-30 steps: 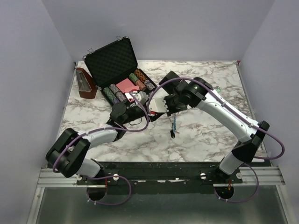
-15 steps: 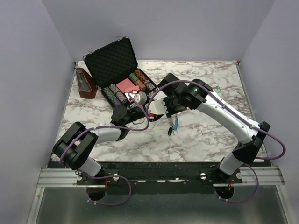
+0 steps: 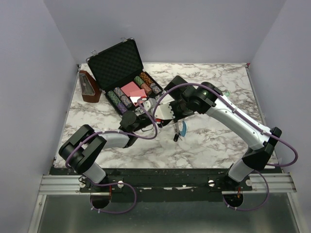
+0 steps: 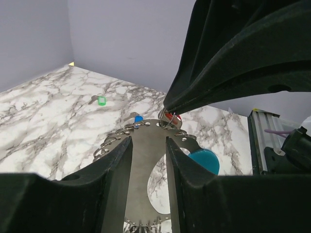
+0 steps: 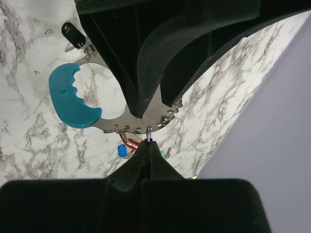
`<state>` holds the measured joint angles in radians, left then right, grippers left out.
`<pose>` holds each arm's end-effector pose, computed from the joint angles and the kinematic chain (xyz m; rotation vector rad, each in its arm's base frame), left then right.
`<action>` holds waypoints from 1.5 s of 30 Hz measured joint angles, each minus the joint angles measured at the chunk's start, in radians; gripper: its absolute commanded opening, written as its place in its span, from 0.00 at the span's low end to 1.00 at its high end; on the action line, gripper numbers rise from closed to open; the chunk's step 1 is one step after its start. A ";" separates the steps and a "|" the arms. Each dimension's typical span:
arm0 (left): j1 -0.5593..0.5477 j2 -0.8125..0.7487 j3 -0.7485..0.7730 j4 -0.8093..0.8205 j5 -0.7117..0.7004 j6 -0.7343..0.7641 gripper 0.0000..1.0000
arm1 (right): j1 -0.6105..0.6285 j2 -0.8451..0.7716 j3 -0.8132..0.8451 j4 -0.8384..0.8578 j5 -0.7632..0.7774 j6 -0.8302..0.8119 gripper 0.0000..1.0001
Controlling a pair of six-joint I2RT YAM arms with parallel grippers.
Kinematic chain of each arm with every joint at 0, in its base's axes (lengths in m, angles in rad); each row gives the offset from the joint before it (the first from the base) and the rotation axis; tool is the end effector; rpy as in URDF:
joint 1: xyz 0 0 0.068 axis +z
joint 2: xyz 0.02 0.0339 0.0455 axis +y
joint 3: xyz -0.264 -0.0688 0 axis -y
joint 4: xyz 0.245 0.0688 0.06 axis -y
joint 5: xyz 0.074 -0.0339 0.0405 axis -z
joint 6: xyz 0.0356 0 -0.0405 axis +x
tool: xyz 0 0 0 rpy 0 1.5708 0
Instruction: Put the keys on the keyring
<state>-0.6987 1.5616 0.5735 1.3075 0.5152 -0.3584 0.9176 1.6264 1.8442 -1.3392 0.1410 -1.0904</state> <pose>0.2201 -0.2078 0.2389 0.6937 1.2121 -1.2142 0.1914 0.2419 0.3902 -2.2510 1.4842 -0.2428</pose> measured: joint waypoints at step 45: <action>-0.029 -0.217 -0.146 0.009 -0.107 0.072 0.45 | 0.003 -0.077 0.019 -0.026 -0.043 -0.029 0.00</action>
<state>-0.7280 1.3441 0.4271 1.3163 0.4080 -0.2859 0.9211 1.5494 1.8637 -1.3647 0.0982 -1.1198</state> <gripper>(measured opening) 0.463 0.006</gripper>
